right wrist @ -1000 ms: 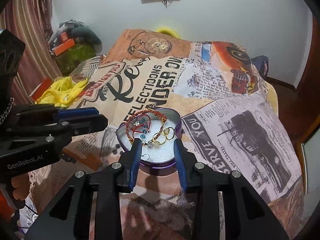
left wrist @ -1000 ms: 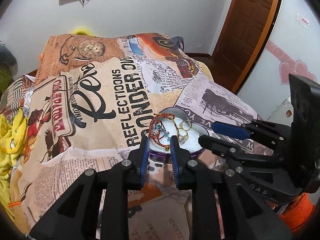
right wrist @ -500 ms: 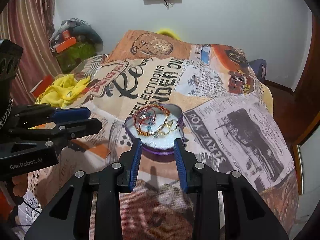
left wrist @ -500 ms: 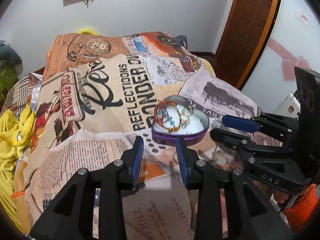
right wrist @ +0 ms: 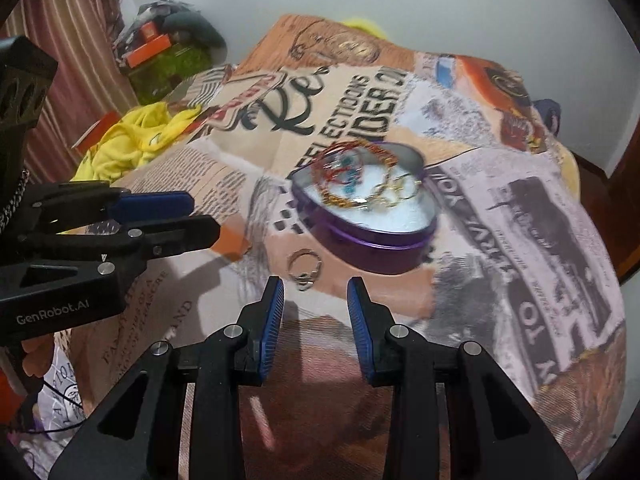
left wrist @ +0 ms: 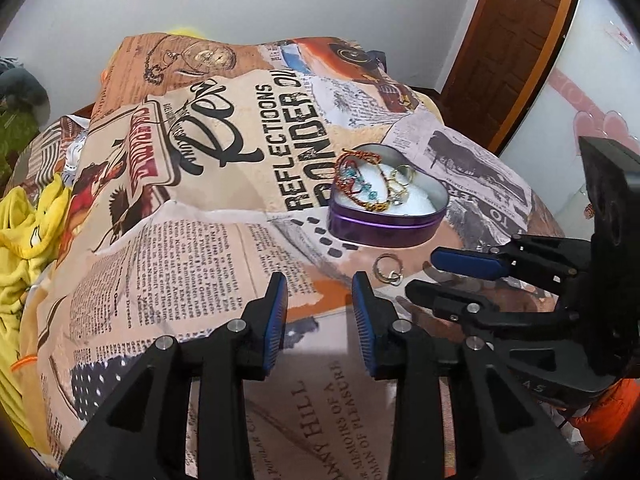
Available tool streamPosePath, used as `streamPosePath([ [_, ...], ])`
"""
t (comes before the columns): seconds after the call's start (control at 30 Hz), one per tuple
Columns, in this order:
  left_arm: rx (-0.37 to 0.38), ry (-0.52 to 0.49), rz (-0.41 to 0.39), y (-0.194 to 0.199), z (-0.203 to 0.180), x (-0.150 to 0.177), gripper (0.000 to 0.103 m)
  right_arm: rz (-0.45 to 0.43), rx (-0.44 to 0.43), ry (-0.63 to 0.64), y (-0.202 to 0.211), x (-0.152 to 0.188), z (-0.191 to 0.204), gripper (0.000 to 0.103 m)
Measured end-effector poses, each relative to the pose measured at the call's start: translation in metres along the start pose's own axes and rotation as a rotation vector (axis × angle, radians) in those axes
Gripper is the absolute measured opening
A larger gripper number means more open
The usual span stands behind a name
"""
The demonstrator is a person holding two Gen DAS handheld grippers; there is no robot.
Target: Organize jewelry
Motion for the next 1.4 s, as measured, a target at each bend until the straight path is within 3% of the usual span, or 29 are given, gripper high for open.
streamPosePath([
  [0.3,0.012,-0.012,-0.009,-0.003,0.006,0.002,0.033,0.034,0.005,0.048,-0.018,-0.007,0.013,0.029],
  [0.4,0.011,-0.018,-0.012,-0.004,0.004,0.003,0.033,0.037,0.004,0.055,-0.021,-0.008,0.014,0.016],
  [0.47,0.014,-0.021,-0.014,-0.004,0.003,0.003,0.033,0.035,0.006,0.053,-0.022,-0.008,0.014,0.014],
  [0.5,0.017,-0.021,-0.013,-0.004,0.002,0.003,0.033,0.031,0.009,0.052,-0.021,-0.008,0.014,0.007],
  [0.83,0.051,-0.084,0.014,-0.013,-0.020,0.001,0.033,0.005,-0.001,0.008,-0.005,-0.004,0.001,0.007],
  [0.97,0.062,-0.104,0.043,-0.026,-0.028,-0.003,0.033,0.009,0.000,-0.009,0.002,0.001,-0.008,0.009],
  [1.13,0.071,-0.100,0.078,-0.044,-0.034,-0.008,0.033,0.006,0.024,-0.017,0.006,0.005,-0.016,0.030],
  [1.33,0.061,-0.106,0.078,-0.053,-0.039,-0.011,0.031,-0.002,0.033,-0.021,0.008,0.006,-0.019,0.030],
  [1.4,0.047,-0.112,0.074,-0.054,-0.040,-0.011,0.020,-0.005,0.033,-0.019,0.008,0.006,-0.019,0.030],
])
Point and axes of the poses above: each gripper's, at about its wrist camera, not at the fingertips, and y roughly against the way its jaws point, z to its left, x to its underside, the point moved 1 cm from there along -y, roughly the way its jaws point
